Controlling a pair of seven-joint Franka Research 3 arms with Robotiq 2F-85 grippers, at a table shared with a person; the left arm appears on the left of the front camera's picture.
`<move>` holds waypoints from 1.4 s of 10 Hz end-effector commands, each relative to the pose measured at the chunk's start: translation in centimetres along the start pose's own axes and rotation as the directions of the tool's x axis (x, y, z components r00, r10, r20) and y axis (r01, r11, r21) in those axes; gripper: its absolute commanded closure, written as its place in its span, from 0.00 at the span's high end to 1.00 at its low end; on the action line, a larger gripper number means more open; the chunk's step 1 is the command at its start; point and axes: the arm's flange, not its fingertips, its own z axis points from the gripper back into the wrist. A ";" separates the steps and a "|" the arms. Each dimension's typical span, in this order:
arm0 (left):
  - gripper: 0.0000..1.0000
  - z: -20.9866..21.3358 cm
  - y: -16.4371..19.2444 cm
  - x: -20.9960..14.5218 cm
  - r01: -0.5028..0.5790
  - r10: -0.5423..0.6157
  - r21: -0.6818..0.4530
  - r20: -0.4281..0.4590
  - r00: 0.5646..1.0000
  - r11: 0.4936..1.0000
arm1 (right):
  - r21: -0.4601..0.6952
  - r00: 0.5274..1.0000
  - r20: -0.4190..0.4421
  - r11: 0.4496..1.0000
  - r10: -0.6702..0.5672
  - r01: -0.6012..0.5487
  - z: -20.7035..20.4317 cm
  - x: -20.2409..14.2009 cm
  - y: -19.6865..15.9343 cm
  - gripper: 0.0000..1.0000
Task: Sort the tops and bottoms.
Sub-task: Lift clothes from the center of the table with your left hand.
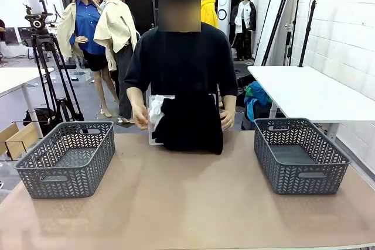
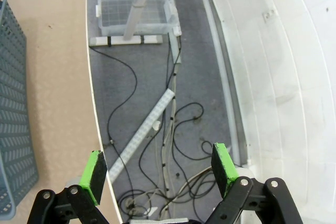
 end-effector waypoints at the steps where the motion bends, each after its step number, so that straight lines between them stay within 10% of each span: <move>1: 1.00 0.0 0.1 0.0 -0.008 0.008 0.019 -0.006 1.000 1.000 | 0.000 1.000 -0.002 1.000 0.004 -0.004 -0.1 0.1 0.0 1.00; 14: 1.00 0.0 0.1 0.0 -0.008 0.008 0.019 -0.006 1.000 1.000 | 0.000 1.000 -0.002 1.000 0.004 -0.004 -0.1 0.1 0.0 1.00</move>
